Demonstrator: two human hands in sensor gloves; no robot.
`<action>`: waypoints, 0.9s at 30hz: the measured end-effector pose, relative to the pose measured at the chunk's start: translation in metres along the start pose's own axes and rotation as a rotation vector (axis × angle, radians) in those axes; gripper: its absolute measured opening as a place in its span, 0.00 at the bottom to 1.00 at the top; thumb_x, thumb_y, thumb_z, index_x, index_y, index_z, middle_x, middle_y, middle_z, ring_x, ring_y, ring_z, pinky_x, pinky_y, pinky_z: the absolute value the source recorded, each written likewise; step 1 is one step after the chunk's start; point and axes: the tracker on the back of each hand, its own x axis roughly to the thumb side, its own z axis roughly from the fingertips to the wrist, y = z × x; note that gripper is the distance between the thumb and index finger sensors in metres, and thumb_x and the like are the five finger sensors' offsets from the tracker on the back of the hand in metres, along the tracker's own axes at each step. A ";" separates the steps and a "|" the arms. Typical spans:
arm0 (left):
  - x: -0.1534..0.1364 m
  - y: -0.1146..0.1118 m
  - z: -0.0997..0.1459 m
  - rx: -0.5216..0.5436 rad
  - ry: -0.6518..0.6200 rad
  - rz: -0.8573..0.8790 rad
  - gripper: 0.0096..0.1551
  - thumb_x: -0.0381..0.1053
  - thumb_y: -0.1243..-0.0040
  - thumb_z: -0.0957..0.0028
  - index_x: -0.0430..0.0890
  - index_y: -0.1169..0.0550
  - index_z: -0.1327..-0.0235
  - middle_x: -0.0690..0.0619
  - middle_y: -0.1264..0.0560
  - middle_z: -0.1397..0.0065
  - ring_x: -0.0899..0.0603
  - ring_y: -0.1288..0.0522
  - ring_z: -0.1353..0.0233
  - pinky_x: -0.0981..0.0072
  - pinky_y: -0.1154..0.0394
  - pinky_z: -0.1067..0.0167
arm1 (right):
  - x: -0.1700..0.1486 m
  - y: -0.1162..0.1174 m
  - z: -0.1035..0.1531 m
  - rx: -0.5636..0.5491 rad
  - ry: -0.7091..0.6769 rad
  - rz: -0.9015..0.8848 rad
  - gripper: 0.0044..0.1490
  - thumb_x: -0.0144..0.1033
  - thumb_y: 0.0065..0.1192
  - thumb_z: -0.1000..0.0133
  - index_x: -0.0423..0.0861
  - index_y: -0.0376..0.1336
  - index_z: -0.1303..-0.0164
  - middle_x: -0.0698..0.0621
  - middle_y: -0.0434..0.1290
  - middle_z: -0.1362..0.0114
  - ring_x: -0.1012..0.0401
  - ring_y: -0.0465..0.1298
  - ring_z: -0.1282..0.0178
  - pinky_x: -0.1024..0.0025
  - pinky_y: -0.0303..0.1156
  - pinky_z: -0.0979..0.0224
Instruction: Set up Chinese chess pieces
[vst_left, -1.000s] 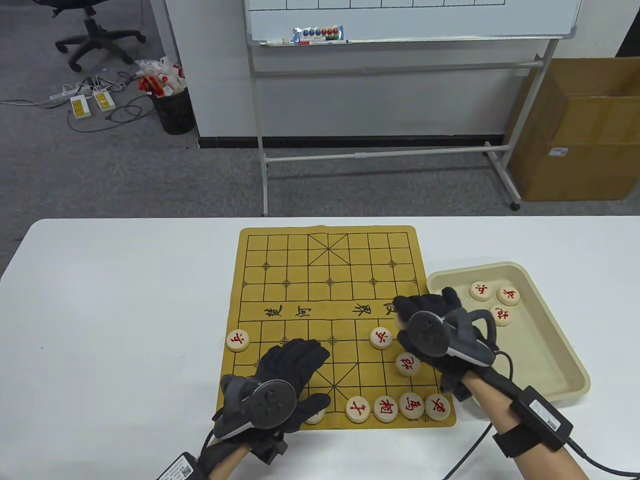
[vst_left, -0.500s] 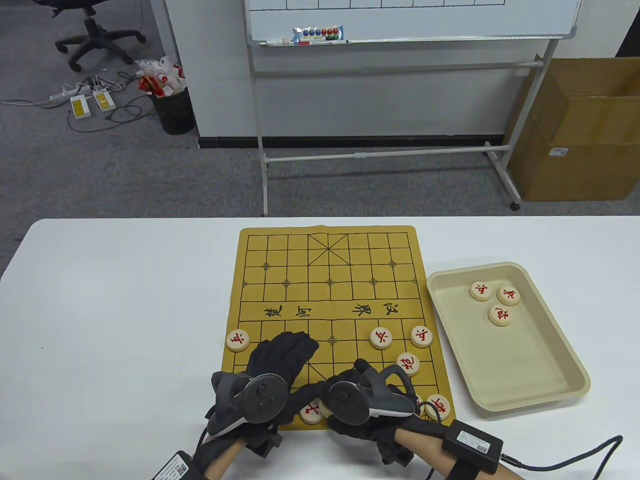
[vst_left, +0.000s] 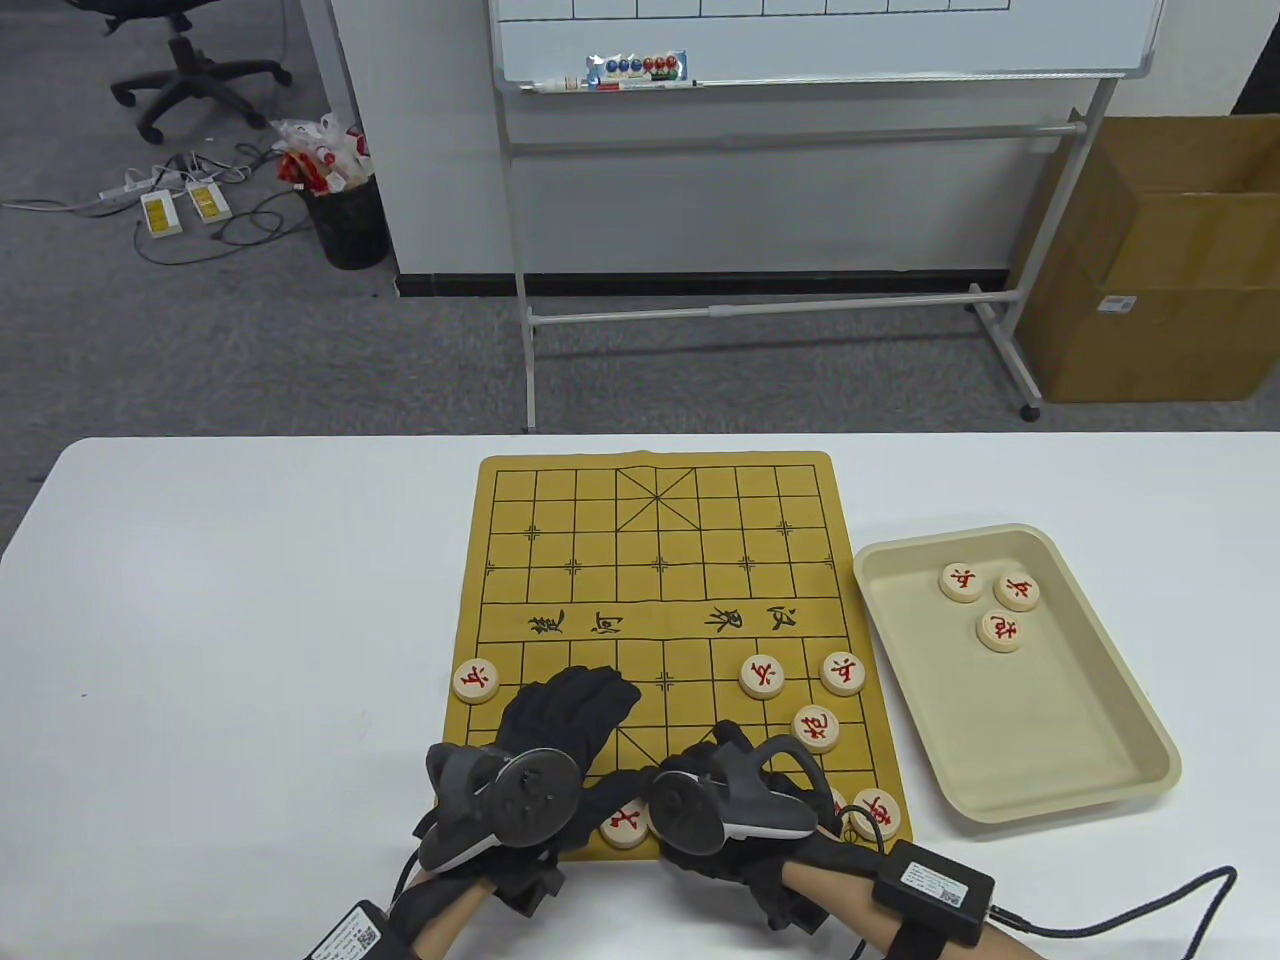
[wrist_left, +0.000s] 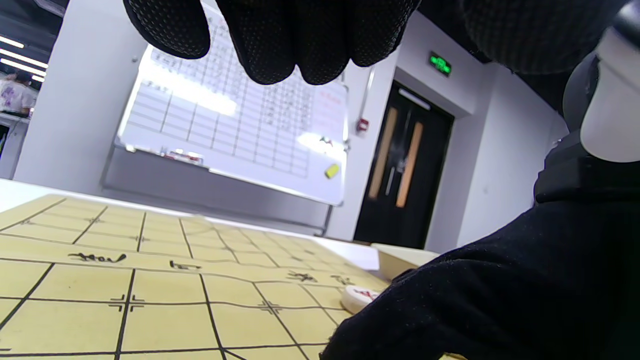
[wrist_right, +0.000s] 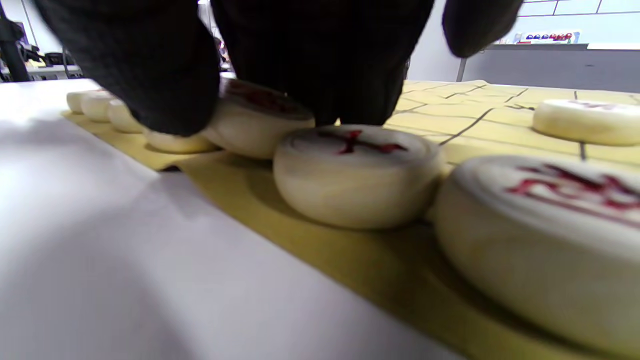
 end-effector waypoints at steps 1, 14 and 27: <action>0.000 0.000 0.000 0.000 -0.001 -0.001 0.49 0.69 0.44 0.62 0.55 0.37 0.25 0.54 0.36 0.17 0.43 0.35 0.17 0.38 0.38 0.23 | 0.000 0.000 0.000 0.000 0.004 0.006 0.47 0.52 0.71 0.52 0.48 0.60 0.23 0.46 0.73 0.24 0.48 0.73 0.22 0.34 0.54 0.18; 0.000 -0.001 -0.001 -0.007 0.007 -0.006 0.48 0.69 0.44 0.62 0.54 0.37 0.25 0.54 0.36 0.18 0.43 0.35 0.17 0.38 0.37 0.23 | 0.004 -0.001 -0.004 -0.015 0.037 0.046 0.46 0.53 0.69 0.51 0.45 0.63 0.24 0.45 0.76 0.26 0.47 0.75 0.24 0.34 0.56 0.19; 0.001 -0.003 -0.001 -0.025 -0.008 -0.016 0.49 0.69 0.43 0.62 0.55 0.38 0.25 0.54 0.36 0.18 0.43 0.35 0.17 0.38 0.37 0.23 | -0.003 -0.002 -0.001 0.007 0.010 0.024 0.47 0.54 0.70 0.52 0.50 0.60 0.22 0.48 0.70 0.21 0.47 0.70 0.19 0.34 0.54 0.18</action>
